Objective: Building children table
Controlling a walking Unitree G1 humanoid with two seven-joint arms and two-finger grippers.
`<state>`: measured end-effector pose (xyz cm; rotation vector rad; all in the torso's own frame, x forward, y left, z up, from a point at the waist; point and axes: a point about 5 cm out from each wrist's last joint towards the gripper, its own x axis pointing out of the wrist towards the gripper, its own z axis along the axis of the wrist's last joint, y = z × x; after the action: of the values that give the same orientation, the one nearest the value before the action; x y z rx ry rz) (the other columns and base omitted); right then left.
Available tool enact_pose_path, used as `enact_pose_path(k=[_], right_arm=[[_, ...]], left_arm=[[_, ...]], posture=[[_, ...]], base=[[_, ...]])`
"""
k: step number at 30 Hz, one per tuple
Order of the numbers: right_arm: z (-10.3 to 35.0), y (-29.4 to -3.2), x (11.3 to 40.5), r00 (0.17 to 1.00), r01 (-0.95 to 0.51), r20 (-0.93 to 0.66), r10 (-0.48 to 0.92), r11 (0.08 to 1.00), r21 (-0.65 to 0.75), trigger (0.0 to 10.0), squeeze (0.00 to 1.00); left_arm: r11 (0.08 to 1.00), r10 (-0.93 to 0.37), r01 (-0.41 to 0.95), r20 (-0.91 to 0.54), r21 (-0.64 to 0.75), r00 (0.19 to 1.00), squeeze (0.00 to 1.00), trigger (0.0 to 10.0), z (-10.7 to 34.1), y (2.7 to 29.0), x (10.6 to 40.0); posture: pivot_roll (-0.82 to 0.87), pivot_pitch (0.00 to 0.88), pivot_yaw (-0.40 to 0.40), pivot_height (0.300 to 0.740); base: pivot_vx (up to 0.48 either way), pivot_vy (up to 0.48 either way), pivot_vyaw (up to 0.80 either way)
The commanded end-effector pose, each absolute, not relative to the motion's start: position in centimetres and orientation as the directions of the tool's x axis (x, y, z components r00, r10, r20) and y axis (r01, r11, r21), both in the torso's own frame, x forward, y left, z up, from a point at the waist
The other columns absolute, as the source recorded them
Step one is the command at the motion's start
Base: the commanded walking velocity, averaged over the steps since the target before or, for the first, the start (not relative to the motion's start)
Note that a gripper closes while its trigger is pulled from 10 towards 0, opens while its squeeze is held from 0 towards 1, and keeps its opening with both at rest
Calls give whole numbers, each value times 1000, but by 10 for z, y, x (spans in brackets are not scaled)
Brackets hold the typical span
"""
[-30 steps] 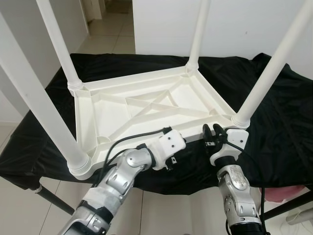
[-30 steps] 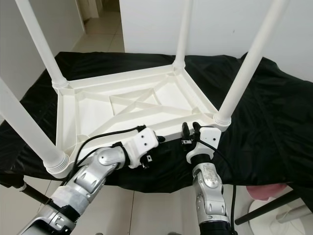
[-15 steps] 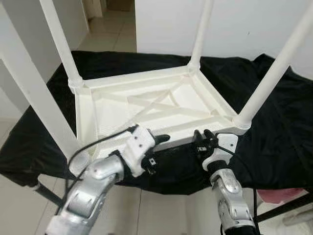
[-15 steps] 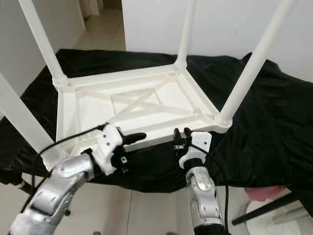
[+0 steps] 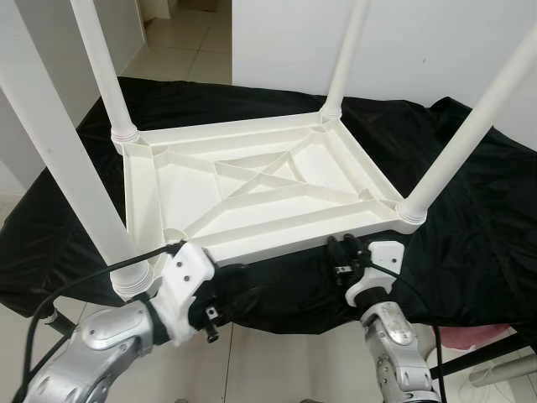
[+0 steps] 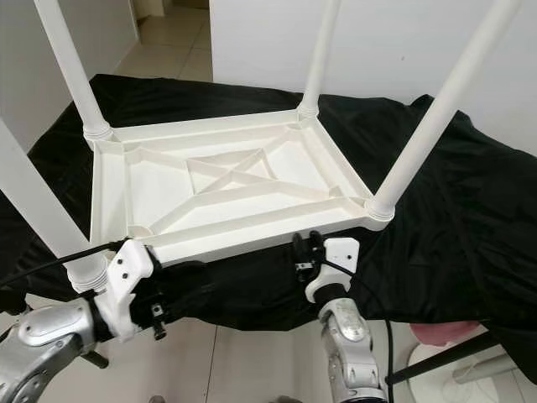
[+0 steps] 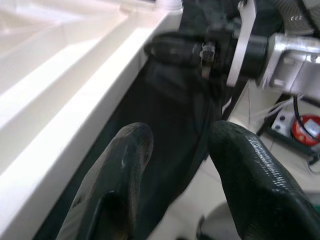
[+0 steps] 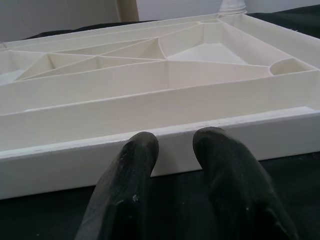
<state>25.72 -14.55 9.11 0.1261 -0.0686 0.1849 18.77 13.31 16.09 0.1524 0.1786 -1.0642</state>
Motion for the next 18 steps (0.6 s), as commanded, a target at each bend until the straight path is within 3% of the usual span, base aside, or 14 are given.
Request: enact_pose_path(k=[1, 10, 18], right_arm=[[84, -148, 255, 984, -178, 44, 174, 976, 128, 10000, 0], [79, -151, 269, 988, -154, 16, 153, 978, 144, 10000, 0], [79, -152, 289, 986, -161, -13, 164, 979, 127, 10000, 0]], left_arm=[[371, -903, 928, -229, 6, 363, 0, 10000, 166, 134, 180], [424, -860, 905, -303, 23, 411, 0, 10000, 172, 152, 176], [461, -789, 883, -414, 88, 454, 0, 10000, 183, 184, 179]], posture=[[81, 17, -74, 740], [100, 15, -73, 740], [131, 8, -77, 740]], base=[[0, 0, 0], [0, 0, 0], [0, 0, 0]])
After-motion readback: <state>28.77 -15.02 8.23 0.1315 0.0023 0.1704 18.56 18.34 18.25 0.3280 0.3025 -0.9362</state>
